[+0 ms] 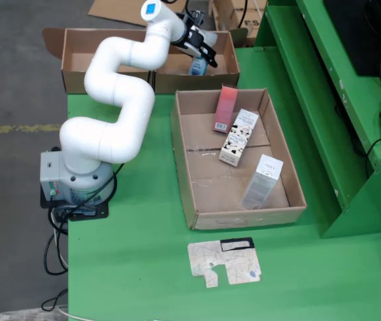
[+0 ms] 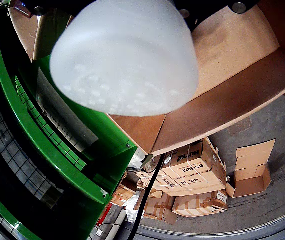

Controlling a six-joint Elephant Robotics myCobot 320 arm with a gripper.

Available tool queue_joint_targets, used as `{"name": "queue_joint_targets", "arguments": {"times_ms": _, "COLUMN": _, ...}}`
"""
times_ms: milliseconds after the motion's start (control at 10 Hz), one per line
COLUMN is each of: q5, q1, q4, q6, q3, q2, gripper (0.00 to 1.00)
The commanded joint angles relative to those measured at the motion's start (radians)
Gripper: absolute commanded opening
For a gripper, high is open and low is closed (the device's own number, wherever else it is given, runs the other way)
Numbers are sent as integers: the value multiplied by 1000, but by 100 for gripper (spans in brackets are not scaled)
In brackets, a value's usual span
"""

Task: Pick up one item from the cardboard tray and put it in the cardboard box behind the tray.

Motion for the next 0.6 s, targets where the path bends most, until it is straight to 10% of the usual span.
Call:
{"name": "queue_joint_targets", "arguments": {"times_ms": 0, "q5": -12, "q1": -11, "q4": 11, "q6": -1, "q3": 29, "q2": 30, "gripper": 0}}
{"name": "queue_joint_targets", "arguments": {"times_ms": 500, "q5": -12, "q1": -11, "q4": 11, "q6": -1, "q3": 29, "q2": 30, "gripper": 40}}
